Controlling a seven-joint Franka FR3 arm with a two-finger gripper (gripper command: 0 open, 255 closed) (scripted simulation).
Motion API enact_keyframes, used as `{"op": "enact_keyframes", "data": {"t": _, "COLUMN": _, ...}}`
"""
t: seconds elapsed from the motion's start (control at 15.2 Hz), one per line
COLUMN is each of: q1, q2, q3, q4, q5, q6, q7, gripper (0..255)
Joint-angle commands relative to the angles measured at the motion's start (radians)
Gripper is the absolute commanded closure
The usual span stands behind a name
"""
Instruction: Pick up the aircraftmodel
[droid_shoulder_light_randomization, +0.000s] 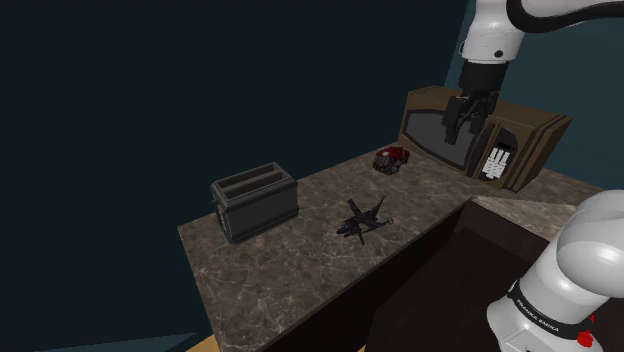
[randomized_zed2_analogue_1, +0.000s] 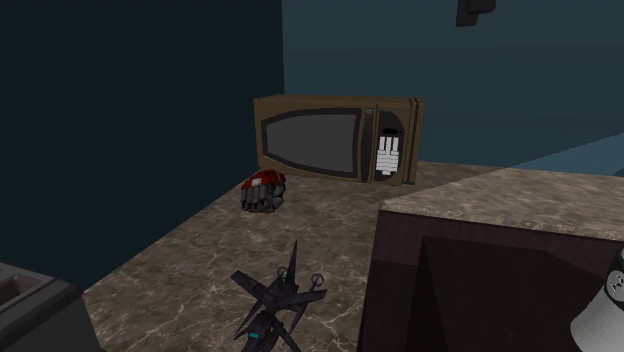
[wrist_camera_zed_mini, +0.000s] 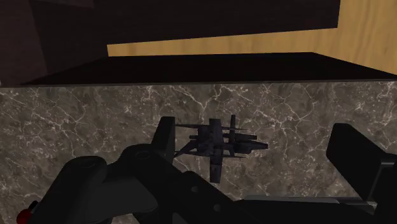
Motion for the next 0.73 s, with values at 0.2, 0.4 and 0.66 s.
{"op": "enact_keyframes", "data": {"t": 0.2, "q1": -0.001, "q2": 0.035, "q3": -0.017, "q4": -0.073, "q5": 0.002, "q6": 0.112, "q7": -0.017, "gripper": 0}}
{"op": "enact_keyframes", "data": {"t": 0.4, "q1": -0.002, "q2": 0.087, "q3": -0.035, "q4": -0.134, "q5": 0.006, "q6": 0.227, "q7": -0.035, "gripper": 0}}
{"op": "enact_keyframes", "data": {"t": 0.66, "q1": -0.001, "q2": 0.181, "q3": -0.057, "q4": -0.195, "q5": 0.014, "q6": 0.387, "q7": -0.062, "gripper": 0}}
